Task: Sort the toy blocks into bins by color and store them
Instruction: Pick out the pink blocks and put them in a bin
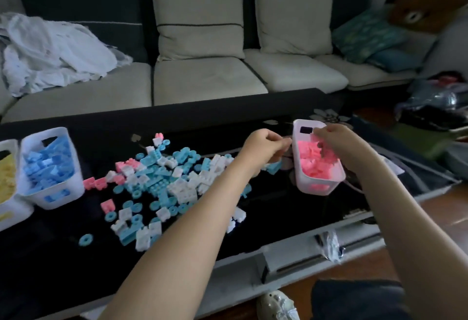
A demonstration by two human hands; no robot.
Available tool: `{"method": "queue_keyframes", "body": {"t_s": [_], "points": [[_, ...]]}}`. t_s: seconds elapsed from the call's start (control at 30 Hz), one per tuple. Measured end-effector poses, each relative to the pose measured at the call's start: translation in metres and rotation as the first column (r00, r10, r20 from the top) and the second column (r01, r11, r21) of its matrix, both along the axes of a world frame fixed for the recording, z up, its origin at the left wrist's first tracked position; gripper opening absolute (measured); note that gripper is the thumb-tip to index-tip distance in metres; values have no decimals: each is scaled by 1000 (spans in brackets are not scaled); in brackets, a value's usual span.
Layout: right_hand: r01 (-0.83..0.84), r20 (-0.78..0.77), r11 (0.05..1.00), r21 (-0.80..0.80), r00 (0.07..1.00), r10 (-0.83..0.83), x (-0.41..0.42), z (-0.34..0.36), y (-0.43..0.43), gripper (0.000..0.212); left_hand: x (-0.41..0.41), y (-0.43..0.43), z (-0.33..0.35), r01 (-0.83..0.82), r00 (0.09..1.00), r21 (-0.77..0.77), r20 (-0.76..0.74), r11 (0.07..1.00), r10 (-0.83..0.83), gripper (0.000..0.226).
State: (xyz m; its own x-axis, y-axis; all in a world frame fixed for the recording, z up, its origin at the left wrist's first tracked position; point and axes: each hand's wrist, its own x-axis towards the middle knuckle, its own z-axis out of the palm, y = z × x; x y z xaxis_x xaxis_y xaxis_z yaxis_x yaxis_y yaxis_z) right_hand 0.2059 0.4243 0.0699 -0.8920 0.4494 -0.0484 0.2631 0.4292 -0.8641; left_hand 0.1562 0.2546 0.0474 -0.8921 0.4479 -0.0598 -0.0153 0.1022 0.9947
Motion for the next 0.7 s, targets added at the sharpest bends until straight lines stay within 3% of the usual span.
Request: {"method": "queue_keyframes", "body": {"t_s": [0.2,0.3,0.53,0.7], "points": [[69,74,989,-130,995,-60,-4,-10,13,50,9,57,-7,22,997,-207,-70,978,-37,32],[18,67,997,-77,998,-13,-7,-16,22,51,12,67,-12,27,999,-179,-19,983,-31,53],[-28,-63,979,202,997,41,-10,-28,19,46,12,48,-10,-62,995,-69,-76,996,57,39],[-94,-131,883,459,976,173,-5,-11,-28,49,9,-7,-4,-73,988,-269,-152,960,33,31]]}}
